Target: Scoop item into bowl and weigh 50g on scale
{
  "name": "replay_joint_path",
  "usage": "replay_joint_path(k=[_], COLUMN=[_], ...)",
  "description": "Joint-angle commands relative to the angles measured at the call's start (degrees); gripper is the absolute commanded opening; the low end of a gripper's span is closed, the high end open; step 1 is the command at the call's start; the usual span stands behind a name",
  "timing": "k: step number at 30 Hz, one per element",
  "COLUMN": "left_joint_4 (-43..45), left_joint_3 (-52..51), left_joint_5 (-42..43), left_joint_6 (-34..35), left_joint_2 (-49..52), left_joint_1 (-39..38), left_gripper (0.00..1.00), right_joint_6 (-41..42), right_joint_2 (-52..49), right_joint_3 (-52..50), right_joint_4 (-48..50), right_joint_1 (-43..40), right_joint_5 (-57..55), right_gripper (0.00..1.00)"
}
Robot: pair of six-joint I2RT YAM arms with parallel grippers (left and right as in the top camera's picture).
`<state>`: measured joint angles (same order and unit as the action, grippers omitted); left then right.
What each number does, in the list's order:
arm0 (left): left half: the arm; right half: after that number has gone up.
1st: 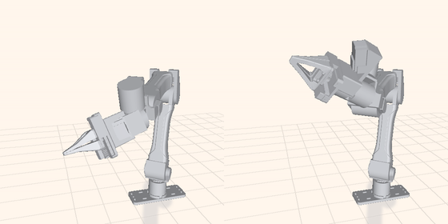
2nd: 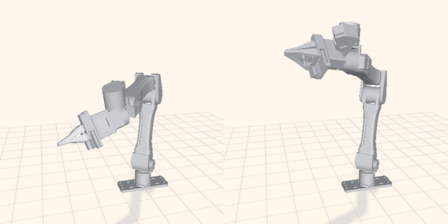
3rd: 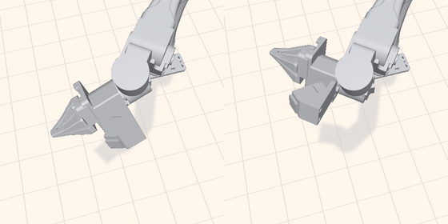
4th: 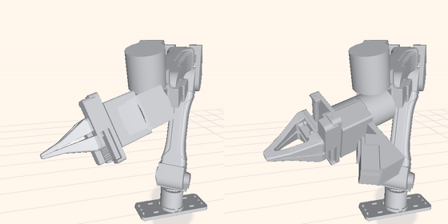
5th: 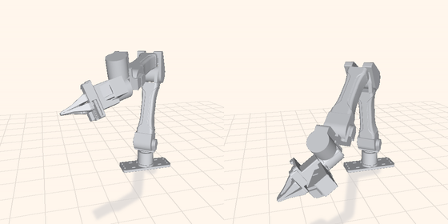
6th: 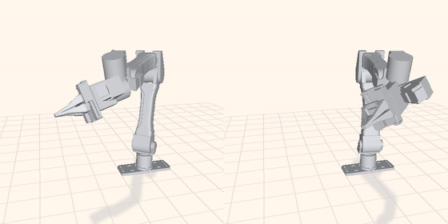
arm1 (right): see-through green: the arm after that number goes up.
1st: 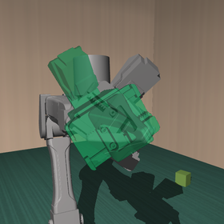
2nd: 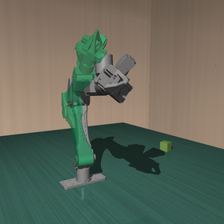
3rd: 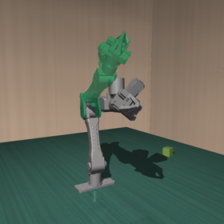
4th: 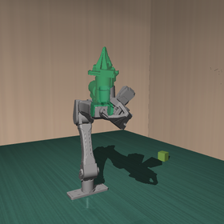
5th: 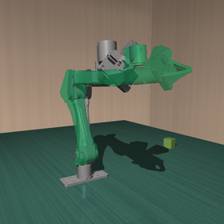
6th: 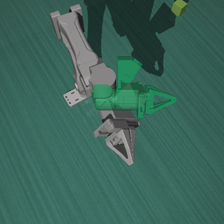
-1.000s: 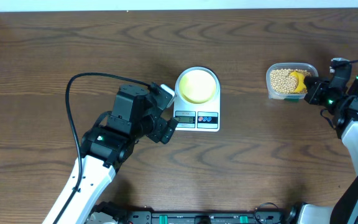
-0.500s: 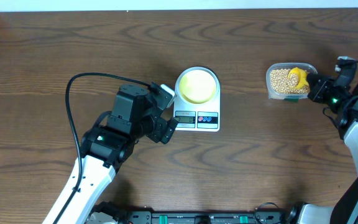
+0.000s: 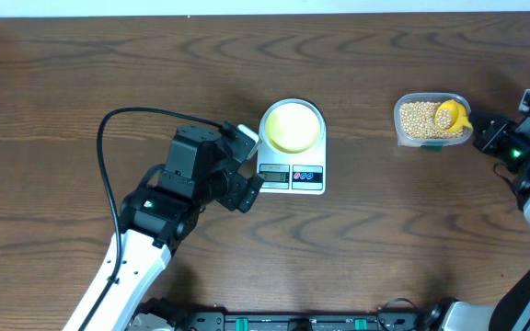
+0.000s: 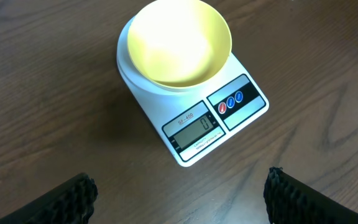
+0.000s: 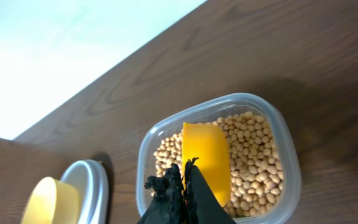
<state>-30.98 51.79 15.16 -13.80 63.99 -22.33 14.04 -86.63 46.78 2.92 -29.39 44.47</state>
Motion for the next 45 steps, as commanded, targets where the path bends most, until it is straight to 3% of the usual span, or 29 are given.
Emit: replay_joint_path(k=[1,20,45], left_joint_4=[0.2,0.2,0.2], left_joint_3=[-1.1,-1.1,-1.1], left_joint_5=[0.9,0.9,0.9], left_joint_6=[-0.7,-0.7,-0.7], left_joint_2=[0.1,0.1,0.1], left_joint_1=[0.2,0.2,0.2], left_gripper=[0.88,0.88,0.88], right_joint_6=[3.5,14.9,19.8], right_joint_2=[-0.4,-0.4,-0.4], right_joint_3=[0.6,0.6,0.6], right_joint_4=[0.6,5.3,12.1], right_joint_1=[-1.0,1.2,19.3], right_joint_5=[4.2,9.3,5.2], right_gripper=[0.01,0.01,0.01])
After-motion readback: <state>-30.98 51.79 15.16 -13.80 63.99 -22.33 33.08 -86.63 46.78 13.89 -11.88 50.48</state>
